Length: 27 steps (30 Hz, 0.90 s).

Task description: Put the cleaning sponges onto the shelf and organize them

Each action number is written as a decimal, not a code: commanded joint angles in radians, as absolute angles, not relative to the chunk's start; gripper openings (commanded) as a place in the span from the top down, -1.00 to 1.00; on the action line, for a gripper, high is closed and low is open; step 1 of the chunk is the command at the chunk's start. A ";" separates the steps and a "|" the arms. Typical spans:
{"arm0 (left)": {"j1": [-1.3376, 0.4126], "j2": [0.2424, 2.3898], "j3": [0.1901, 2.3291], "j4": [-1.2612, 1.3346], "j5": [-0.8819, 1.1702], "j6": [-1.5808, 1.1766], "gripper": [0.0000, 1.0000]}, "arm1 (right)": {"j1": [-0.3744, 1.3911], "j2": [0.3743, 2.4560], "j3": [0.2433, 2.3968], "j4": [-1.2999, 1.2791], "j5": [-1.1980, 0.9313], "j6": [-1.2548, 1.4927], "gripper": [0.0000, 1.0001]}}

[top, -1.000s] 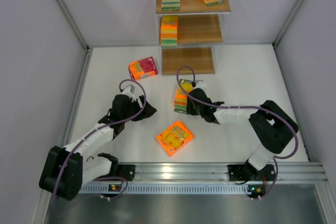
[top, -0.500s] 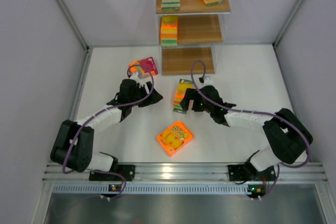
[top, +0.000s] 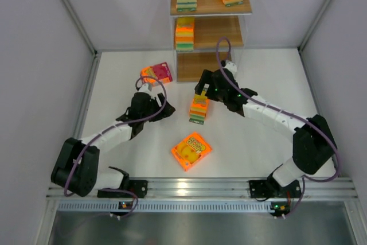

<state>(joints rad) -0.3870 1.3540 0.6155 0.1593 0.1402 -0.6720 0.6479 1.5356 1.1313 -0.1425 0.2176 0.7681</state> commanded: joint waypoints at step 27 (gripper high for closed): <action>-0.364 0.835 0.393 -0.113 -0.094 -0.592 -0.75 | 0.851 1.916 1.351 -0.348 0.577 0.864 -0.99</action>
<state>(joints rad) -0.3717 0.8566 0.4030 -0.1032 -0.0769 -0.6140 0.8288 1.8950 1.3056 -0.3672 0.5312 0.8391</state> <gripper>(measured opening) 0.875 0.993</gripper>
